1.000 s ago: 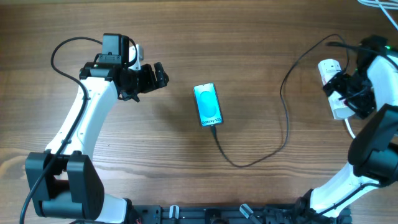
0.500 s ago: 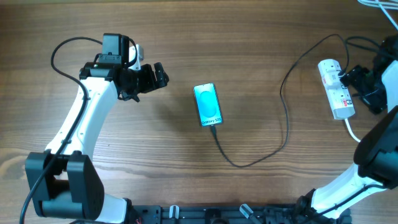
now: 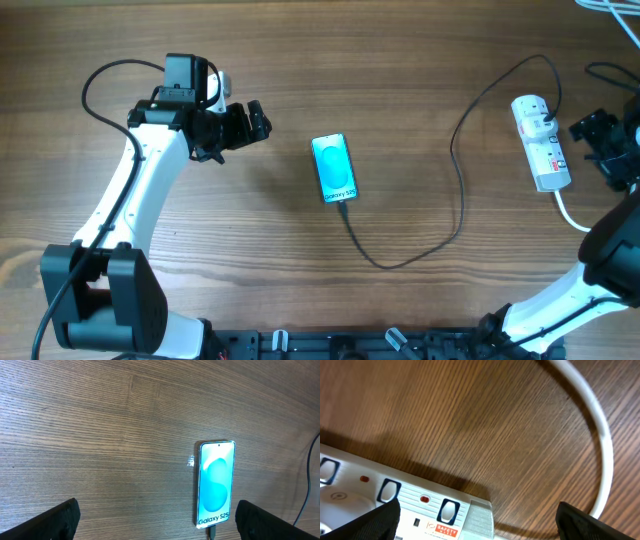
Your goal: Plug charger to phone and switch on socket
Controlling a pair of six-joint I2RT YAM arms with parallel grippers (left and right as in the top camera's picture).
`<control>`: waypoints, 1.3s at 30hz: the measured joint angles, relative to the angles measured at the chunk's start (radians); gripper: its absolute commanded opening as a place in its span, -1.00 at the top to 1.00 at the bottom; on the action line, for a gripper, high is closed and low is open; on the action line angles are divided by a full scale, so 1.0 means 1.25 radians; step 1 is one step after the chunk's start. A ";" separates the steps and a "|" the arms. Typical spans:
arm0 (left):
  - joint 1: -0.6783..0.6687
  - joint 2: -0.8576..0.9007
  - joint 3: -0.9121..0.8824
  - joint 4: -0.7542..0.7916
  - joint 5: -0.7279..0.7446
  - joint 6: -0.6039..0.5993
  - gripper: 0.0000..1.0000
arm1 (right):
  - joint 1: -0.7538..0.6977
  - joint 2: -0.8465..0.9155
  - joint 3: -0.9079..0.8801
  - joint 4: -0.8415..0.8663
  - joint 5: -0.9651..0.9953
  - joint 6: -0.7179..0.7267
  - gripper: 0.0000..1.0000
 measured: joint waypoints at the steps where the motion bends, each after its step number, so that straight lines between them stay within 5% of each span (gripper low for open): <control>1: 0.000 0.000 0.000 0.000 0.000 0.000 -1.00 | 0.000 0.008 0.000 0.001 -0.003 -0.002 -0.99; 39: 0.000 0.000 0.000 0.000 0.000 0.000 -1.00 | 0.000 0.052 -0.003 0.080 -0.092 -0.122 -0.99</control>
